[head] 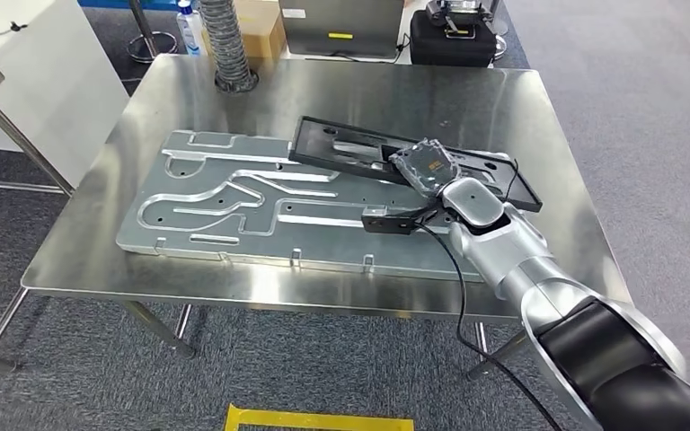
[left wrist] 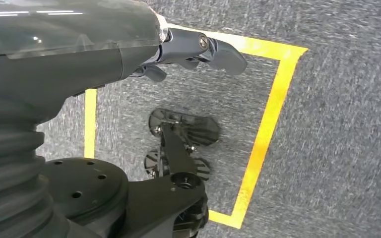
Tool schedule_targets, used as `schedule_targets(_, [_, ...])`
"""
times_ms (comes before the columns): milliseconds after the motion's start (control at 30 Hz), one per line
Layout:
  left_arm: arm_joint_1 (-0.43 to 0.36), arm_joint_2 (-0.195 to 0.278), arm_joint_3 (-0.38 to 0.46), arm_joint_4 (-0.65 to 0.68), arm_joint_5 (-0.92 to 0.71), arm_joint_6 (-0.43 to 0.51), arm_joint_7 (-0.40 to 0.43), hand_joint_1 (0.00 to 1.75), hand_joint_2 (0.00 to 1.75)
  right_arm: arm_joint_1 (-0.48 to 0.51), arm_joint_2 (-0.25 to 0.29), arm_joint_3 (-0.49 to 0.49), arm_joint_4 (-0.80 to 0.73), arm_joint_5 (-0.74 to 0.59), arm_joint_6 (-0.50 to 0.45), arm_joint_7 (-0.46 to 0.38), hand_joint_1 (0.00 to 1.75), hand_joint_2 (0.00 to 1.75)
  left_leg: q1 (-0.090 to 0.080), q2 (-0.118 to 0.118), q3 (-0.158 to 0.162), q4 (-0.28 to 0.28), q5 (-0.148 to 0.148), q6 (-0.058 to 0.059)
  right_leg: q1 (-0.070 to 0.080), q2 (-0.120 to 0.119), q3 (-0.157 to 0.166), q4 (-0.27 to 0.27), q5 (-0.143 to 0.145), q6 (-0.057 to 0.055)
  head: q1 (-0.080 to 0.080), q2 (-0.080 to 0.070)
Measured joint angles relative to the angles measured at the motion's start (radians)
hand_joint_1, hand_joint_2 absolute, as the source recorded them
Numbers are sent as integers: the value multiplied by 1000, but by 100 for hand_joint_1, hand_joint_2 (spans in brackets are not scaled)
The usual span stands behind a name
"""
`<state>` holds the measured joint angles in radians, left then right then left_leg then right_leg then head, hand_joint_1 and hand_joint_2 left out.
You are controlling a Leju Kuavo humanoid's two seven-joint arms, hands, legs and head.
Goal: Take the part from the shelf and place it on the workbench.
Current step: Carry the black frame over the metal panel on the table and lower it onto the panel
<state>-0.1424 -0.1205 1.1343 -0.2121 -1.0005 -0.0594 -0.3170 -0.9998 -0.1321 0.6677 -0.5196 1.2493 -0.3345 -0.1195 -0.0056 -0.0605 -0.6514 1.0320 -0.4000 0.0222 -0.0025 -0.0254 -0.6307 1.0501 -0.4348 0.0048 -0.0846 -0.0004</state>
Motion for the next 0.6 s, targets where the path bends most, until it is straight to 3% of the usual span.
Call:
schedule_targets(133, [-1,0,-4,0,-5,6,-6,0,175,7,11,6,11,28,-46,-25,175,175,-1,10,-4,15,-15,-21,-4,-4,15,-25,-1,-13,0,0])
schedule_targets(200, [-3,0,-7,0,-7,10,-7,0,175,9,4,16,14,47,-64,-41,175,175,0,27,-42,104,-68,-33,-6,-13,22,-33,1,-21,0,0])
schedule_targets(267, [-4,0,-8,0,-8,11,-9,0,175,14,-9,31,17,67,-72,-57,175,175,4,39,-108,238,-129,-41,-5,-18,24,-34,-1,-24,0,0])
schedule_targets(300, [-4,-1,-9,0,-8,11,-9,0,175,19,-16,41,18,76,-73,-66,175,175,6,41,-129,278,-140,-45,-5,-21,24,-34,-1,-24,0,0])
schedule_targets(333, [-4,-1,-9,0,-8,11,-10,0,175,26,-22,49,20,84,-72,-75,131,131,9,41,-131,279,-131,-47,-5,-22,25,-33,-2,-23,0,0])
schedule_targets(367, [-4,-1,-9,0,-8,11,-11,0,175,32,-26,58,21,92,-69,-84,87,87,12,41,-112,241,-105,-50,-6,-22,26,-32,-3,-21,0,0])
schedule_targets(433, [-6,-1,-9,0,-8,8,-13,0,175,40,-29,74,21,104,-58,-103,0,0,17,38,-39,99,-42,-52,-7,-20,27,-26,-9,-12,0,0])
schedule_targets(500, [-8,-2,-9,0,-7,4,-14,0,175,44,-30,91,22,116,-42,-118,0,0,16,31,4,12,-14,-41,-6,-16,28,-20,-13,0,0,0])
schedule_targets(600, [-8,-2,-9,0,-6,1,-15,0,175,52,-30,108,23,120,-26,-129,0,0,11,29,12,-1,-10,-13,-8,-15,31,-23,-15,17,0,0])
